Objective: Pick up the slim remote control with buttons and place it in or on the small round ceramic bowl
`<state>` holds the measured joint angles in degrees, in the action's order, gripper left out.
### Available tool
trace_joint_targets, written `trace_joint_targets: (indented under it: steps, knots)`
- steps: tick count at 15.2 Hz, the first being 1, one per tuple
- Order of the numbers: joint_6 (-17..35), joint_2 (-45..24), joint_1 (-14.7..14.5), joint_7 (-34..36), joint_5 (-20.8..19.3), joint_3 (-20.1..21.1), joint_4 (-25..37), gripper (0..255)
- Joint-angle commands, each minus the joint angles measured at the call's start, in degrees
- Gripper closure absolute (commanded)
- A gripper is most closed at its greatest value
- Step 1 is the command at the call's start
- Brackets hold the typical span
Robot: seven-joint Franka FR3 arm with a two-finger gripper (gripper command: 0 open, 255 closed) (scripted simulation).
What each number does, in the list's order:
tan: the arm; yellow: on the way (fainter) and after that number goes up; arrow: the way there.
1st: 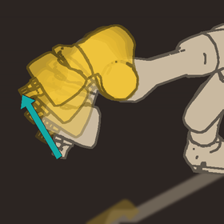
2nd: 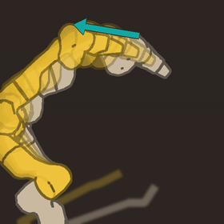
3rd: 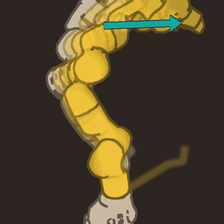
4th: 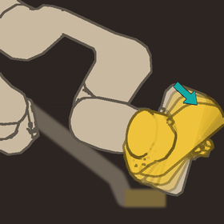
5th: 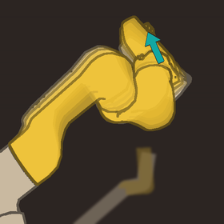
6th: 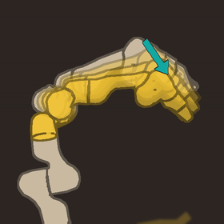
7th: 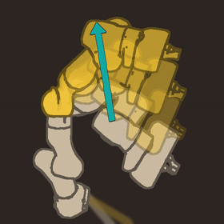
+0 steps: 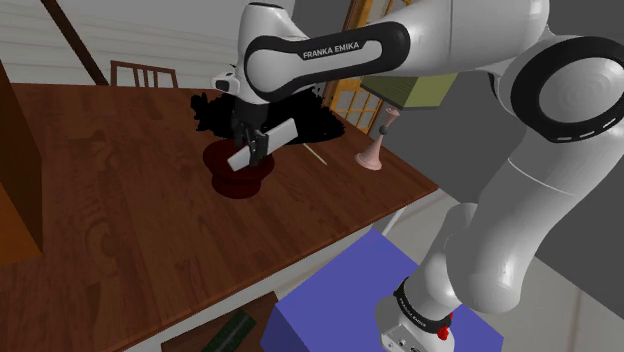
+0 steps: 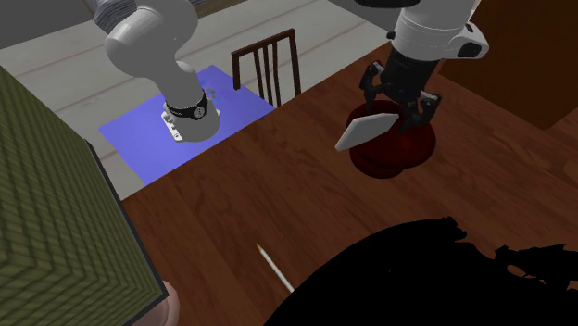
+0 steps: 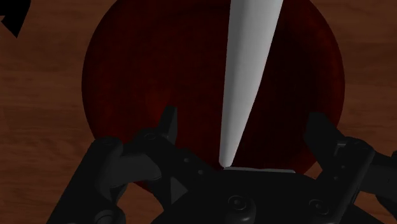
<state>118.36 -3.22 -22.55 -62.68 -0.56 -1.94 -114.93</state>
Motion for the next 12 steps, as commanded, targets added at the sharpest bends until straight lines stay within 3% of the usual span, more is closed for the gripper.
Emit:
trace_joint_targets:
  steps: [1, 4, 12]
  knots:
    - [-1.79, 0.65, 0.00, -0.02, -0.01, 0.00, 1.14, 0]
    - [-6.95, 1.98, -0.03, 0.00, -0.04, 0.02, 4.97, 0]
    - [-6.95, 1.98, -0.03, 0.00, -0.04, 0.02, 4.97, 0]
